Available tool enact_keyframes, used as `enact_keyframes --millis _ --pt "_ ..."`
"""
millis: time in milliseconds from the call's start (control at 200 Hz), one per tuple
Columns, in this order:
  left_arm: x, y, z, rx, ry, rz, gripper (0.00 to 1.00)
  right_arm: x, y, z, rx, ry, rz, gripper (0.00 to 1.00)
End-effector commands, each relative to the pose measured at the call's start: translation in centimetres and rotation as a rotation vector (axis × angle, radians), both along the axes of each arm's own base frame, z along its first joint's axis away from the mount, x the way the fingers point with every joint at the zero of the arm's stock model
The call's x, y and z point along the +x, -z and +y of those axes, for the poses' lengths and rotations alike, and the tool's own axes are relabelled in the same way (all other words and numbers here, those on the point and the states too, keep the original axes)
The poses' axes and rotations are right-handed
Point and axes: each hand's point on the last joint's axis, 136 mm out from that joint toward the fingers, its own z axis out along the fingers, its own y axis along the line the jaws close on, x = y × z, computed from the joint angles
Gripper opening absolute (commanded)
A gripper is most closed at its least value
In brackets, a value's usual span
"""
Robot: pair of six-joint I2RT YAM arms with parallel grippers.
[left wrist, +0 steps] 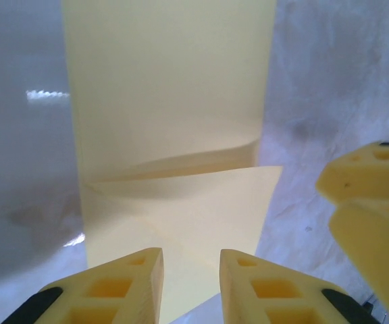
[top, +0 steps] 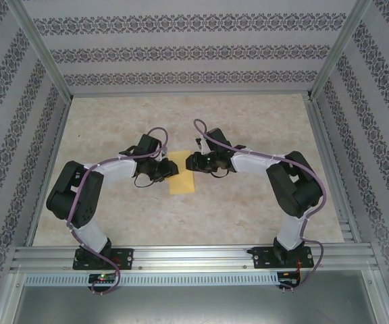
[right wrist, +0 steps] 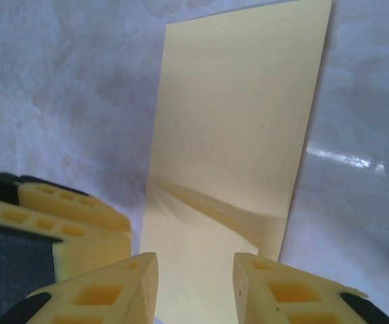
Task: Fold a paper plane with a square sheet of paper (pick it up from the middle)
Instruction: Fold the triangle a second time at the center of the table.
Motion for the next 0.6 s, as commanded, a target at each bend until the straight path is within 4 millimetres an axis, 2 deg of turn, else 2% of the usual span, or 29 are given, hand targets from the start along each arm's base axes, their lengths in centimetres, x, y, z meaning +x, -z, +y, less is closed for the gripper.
enact_keyframes --millis 0,195,345,505,599 --pt "-0.3 0.6 -0.2 -0.025 -0.034 -0.004 0.30 1.2 -0.2 0.6 0.015 -0.014 -0.005 0.37" --pt "-0.3 0.3 -0.6 -0.059 -0.033 -0.009 0.33 1.6 1.1 0.3 -0.004 -0.018 0.012 0.40" --pt "-0.1 0.4 -0.7 -0.058 -0.034 -0.001 0.33 1.3 1.9 0.5 0.002 -0.037 0.035 0.41" --pt "-0.1 0.6 -0.9 -0.060 -0.026 0.003 0.33 0.4 2.2 1.1 0.038 -0.068 0.058 0.35" --pt "0.0 0.6 -1.1 -0.070 -0.021 0.004 0.33 0.3 2.3 1.0 0.043 -0.060 0.061 0.22"
